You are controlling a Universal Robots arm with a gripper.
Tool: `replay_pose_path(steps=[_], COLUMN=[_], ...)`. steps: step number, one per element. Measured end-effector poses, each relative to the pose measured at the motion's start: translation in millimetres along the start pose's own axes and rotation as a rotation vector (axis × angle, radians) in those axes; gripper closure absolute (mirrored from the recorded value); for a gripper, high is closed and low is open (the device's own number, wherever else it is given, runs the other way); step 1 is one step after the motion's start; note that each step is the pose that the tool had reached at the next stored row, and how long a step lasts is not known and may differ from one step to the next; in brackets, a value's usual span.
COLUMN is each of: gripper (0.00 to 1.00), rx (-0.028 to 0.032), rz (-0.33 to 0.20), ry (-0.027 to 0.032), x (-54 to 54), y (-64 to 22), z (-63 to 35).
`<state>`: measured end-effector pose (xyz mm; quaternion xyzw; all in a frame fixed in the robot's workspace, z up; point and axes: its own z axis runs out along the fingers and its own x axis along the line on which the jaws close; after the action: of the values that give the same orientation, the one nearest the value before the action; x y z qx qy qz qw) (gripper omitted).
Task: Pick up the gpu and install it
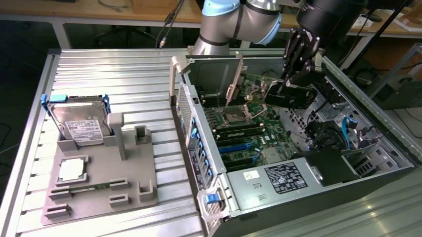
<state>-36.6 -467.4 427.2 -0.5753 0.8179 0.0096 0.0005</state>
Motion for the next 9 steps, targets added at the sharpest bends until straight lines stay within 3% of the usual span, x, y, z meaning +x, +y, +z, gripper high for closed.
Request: replay_pose_path(steps=[9], gripper=[0.73], rx=[-0.0003], rz=[-0.03], ry=[0.0004], x=[-0.2], y=[-0.7], z=[0.0])
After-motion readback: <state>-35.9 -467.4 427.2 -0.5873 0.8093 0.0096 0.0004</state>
